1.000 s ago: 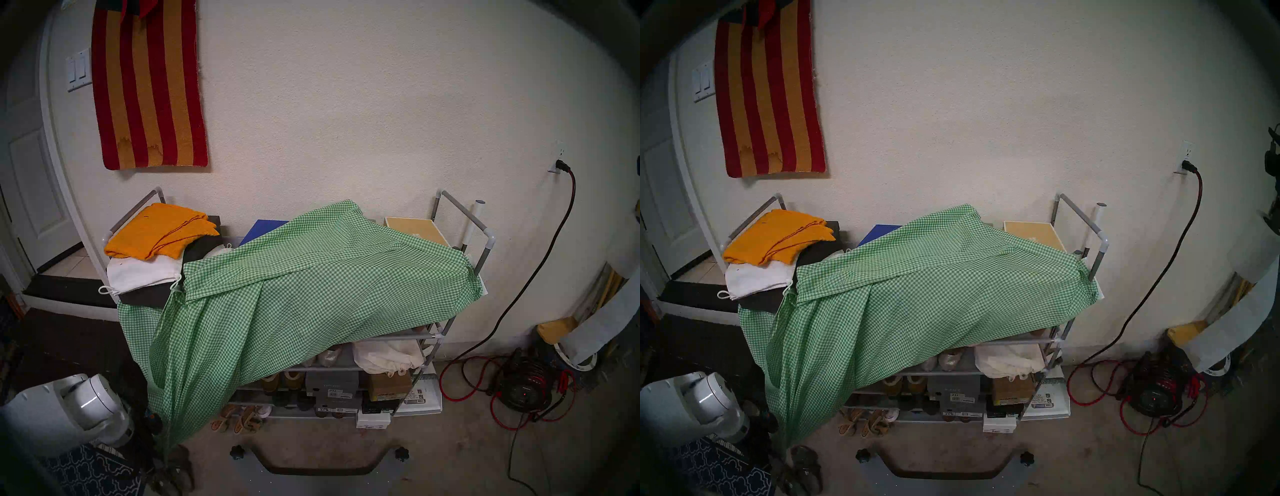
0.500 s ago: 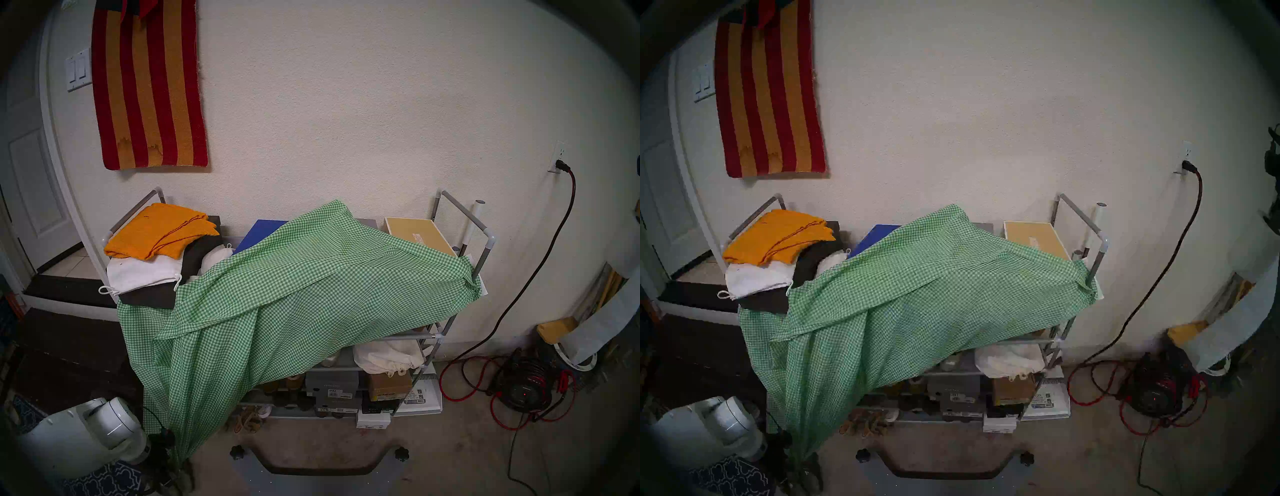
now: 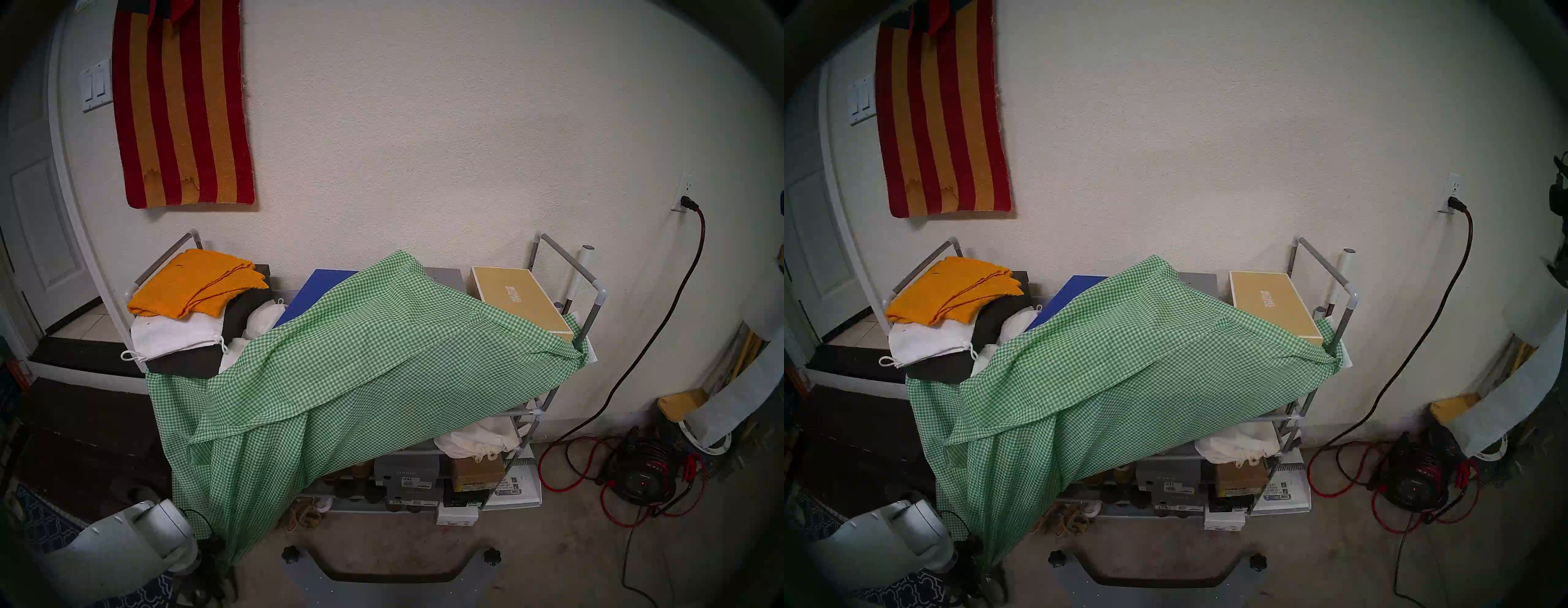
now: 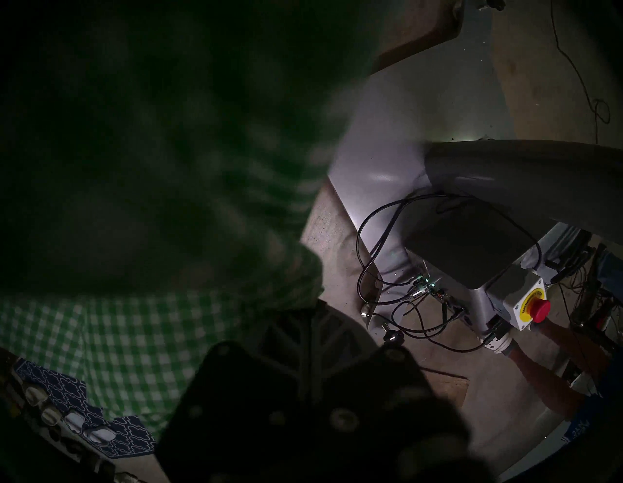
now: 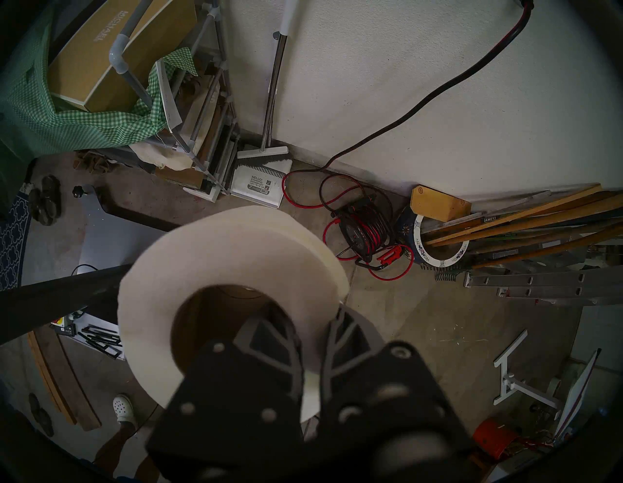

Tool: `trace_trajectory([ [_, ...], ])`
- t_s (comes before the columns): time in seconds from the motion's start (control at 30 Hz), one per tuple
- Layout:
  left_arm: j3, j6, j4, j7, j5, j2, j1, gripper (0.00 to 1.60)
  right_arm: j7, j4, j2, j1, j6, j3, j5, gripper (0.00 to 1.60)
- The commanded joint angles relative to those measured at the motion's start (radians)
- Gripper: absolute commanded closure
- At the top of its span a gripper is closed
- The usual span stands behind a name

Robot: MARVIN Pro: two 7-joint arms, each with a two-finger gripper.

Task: Lift the object off the cloth, cover the shoe rack with the cloth, put the object back

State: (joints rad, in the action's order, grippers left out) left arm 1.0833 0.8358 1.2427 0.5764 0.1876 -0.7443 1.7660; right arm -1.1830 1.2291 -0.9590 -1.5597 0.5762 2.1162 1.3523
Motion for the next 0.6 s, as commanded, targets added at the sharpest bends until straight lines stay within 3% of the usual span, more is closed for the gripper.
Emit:
trace_trajectory([
  [0.0,-0.038,0.014,-0.107,-0.021,-0.037,-0.070,-0.078,1.60,-0.001,0.001,-0.002,0.000,-0.001,-0.001,-0.001,1.60],
  [0.57,-0.128,0.024,-0.404,-0.065,-0.114,-0.185,-0.213,1.60,0.002,0.003,-0.004,0.000,-0.002,0.001,0.003,1.60],
])
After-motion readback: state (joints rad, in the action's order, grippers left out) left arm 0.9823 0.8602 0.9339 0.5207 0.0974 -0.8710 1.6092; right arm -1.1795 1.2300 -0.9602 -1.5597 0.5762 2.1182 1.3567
